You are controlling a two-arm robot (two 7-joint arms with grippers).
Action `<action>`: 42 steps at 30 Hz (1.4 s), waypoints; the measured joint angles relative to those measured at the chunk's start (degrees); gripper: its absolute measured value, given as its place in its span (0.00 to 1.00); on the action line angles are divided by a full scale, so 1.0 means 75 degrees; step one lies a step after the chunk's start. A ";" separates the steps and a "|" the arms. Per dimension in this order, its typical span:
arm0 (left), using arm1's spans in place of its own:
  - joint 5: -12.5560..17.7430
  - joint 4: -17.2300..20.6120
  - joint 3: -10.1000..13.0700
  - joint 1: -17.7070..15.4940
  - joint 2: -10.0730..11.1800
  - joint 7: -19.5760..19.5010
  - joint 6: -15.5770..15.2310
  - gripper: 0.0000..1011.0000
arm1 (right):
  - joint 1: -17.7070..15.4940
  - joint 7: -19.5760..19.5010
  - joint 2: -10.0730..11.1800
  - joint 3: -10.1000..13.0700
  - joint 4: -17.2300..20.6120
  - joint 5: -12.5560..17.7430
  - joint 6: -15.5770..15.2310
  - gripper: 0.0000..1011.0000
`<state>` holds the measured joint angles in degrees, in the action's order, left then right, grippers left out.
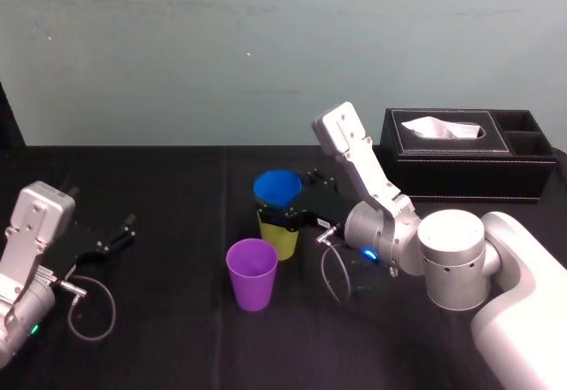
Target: Stack the three plastic cups sequentially using one hand.
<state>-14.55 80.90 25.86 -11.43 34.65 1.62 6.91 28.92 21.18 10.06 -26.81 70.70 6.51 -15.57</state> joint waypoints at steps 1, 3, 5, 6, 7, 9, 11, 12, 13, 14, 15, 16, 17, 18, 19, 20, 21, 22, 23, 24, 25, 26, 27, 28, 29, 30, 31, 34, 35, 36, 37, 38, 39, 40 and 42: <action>0.0000 0.0000 0.0000 0.0000 0.0000 0.0000 0.0000 0.99 | 0.0000 0.0000 0.0001 0.0000 0.0001 0.0000 0.0000 0.87; 0.0000 0.0000 -0.0001 0.0000 0.0000 0.0000 0.0000 0.99 | 0.0000 0.0000 0.0001 0.0000 0.0004 0.0000 -0.0002 0.92; 0.0000 0.0000 0.0000 -0.0001 0.0000 0.0000 0.0000 0.99 | 0.0000 0.0000 0.0001 0.0000 0.0006 0.0001 -0.0003 0.98; 0.0000 0.0000 0.0000 0.0000 0.0000 0.0000 0.0000 0.99 | 0.0000 0.0000 0.0001 0.0000 0.0008 0.0001 -0.0005 0.99; 0.0000 0.0000 0.0000 -0.0001 0.0000 0.0000 0.0000 0.99 | 0.0000 0.0000 0.0001 0.0000 0.0008 0.0001 -0.0005 0.99; 0.0000 0.0000 0.0000 0.0000 0.0000 0.0000 0.0000 0.99 | 0.0000 0.0000 0.0002 0.0000 0.0010 0.0003 -0.0008 0.99; 0.0000 0.0000 0.0000 0.0000 0.0000 0.0000 0.0000 0.99 | 0.0000 0.0000 0.0001 0.0000 0.0011 0.0003 -0.0009 0.99; 0.0000 0.0000 0.0000 0.0000 0.0000 0.0000 0.0000 0.99 | 0.0000 0.0000 0.0002 0.0000 0.0011 0.0003 -0.0010 0.99; 0.0000 0.0000 0.0000 0.0000 0.0000 0.0000 0.0000 0.99 | 0.0000 -0.0001 0.0001 0.0000 0.0012 0.0004 -0.0010 0.99; 0.0000 0.0000 0.0000 -0.0001 0.0000 0.0000 0.0000 0.99 | 0.0000 -0.0001 0.0001 0.0000 0.0014 0.0005 -0.0010 0.99; 0.0000 0.0000 0.0000 0.0000 0.0000 0.0000 0.0000 0.99 | 0.0000 -0.0001 0.0001 0.0000 0.0015 0.0005 -0.0010 0.99; 0.0000 0.0000 0.0000 0.0000 0.0000 0.0000 0.0000 0.99 | -0.0009 -0.0003 0.0005 0.0007 0.0029 0.0006 0.0012 0.99; 0.0000 -0.0001 0.0000 0.0000 0.0000 0.0000 0.0000 0.99 | -0.0031 -0.0018 0.0015 0.0029 0.0058 0.0009 0.0066 0.99; 0.0000 0.0000 0.0000 -0.0001 0.0000 0.0000 0.0000 0.99 | -0.0055 -0.0040 0.0025 0.0057 0.0085 0.0014 0.0122 0.99; 0.0000 0.0000 0.0000 0.0000 0.0000 0.0000 0.0000 0.99 | -0.0112 -0.0099 0.0044 0.0119 0.0155 0.0019 0.0230 0.99; 0.0000 0.0000 0.0000 0.0000 0.0000 0.0000 0.0000 0.99 | -0.0140 -0.0126 0.0052 0.0148 0.0189 0.0021 0.0274 0.99; 0.0000 0.0000 0.0000 0.0000 0.0000 0.0000 0.0000 0.99 | -0.0188 -0.0161 0.0069 0.0195 0.0262 0.0027 0.0332 0.99; 0.0000 0.0000 0.0000 0.0000 0.0000 0.0000 0.0000 0.99 | -0.0211 -0.0169 0.0077 0.0219 0.0302 0.0035 0.0358 0.99; 0.0000 0.0000 0.0000 0.0000 0.0000 0.0000 0.0000 0.99 | -0.0238 -0.0173 0.0088 0.0243 0.0346 0.0045 0.0376 0.99; 0.0000 0.0000 0.0000 0.0000 0.0000 0.0000 0.0000 0.99 | -0.0265 -0.0177 0.0099 0.0267 0.0393 0.0059 0.0391 0.99; 0.0000 0.0000 0.0000 0.0000 0.0000 0.0000 0.0000 0.99 | -0.0326 -0.0183 0.0127 0.0309 0.0496 0.0089 0.0413 0.99; 0.0000 0.0000 0.0000 0.0000 0.0000 0.0000 0.0000 0.99 | -0.0371 -0.0184 0.0148 0.0332 0.0580 0.0102 0.0421 0.99; 0.0000 0.0000 0.0000 0.0000 0.0000 0.0000 0.0000 0.99 | -0.0409 -0.0185 0.0169 0.0347 0.0653 0.0114 0.0423 0.99; 0.0000 0.0000 0.0000 0.0000 0.0000 0.0000 0.0000 0.99 | -0.0440 -0.0185 0.0188 0.0357 0.0716 0.0123 0.0423 0.99; 0.0000 0.0000 0.0000 0.0000 0.0000 0.0000 0.0000 0.99 | -0.0526 -0.0184 0.0241 0.0376 0.0886 0.0144 0.0398 0.99; 0.0000 0.0000 0.0000 -0.0001 0.0000 0.0000 0.0000 0.99 | -0.0575 -0.0182 0.0272 0.0388 0.0979 0.0154 0.0372 0.99; 0.0000 0.0000 0.0000 0.0000 0.0000 0.0000 0.0000 0.99 | -0.0697 -0.0174 0.0332 0.0429 0.1182 0.0209 0.0296 0.99; 0.0000 0.0000 0.0000 0.0000 0.0000 0.0000 0.0000 0.99 | -0.0896 -0.0088 0.0431 0.0509 0.1501 0.0395 0.0084 0.99; 0.0000 0.0000 0.0000 0.0000 0.0000 0.0000 0.0000 0.99 | -0.1036 -0.0019 0.0524 0.0533 0.1713 0.0500 -0.0074 0.99; 0.0000 0.0000 0.0000 0.0000 0.0000 0.0000 0.0000 0.99 | -0.1095 0.0001 0.0567 0.0539 0.1808 0.0530 -0.0137 0.99; 0.0000 0.0000 0.0000 0.0000 0.0000 0.0000 0.0000 0.99 | -0.1169 0.0020 0.0624 0.0539 0.1919 0.0559 -0.0224 0.99; 0.0000 0.0000 0.0000 0.0000 0.0000 0.0000 0.0000 0.99 | -0.1321 0.0059 0.0756 0.0536 0.2140 0.0607 -0.0379 0.99; 0.0000 0.0000 0.0000 0.0000 0.0000 0.0000 0.0000 0.99 | -0.1410 0.0074 0.0830 0.0533 0.2252 0.0633 -0.0459 0.99; 0.0000 0.0000 0.0000 0.0000 0.0000 0.0000 0.0000 0.99 | -0.1556 0.0113 0.0956 0.0528 0.2460 0.0684 -0.0596 0.99; 0.0000 0.0000 0.0000 0.0000 0.0000 0.0000 0.0000 0.99 | -0.1715 0.0137 0.1093 0.0530 0.2660 0.0734 -0.0702 0.99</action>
<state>-14.55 80.90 25.86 -11.43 34.65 1.62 6.91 16.06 22.22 18.26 -22.84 90.65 12.01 -20.84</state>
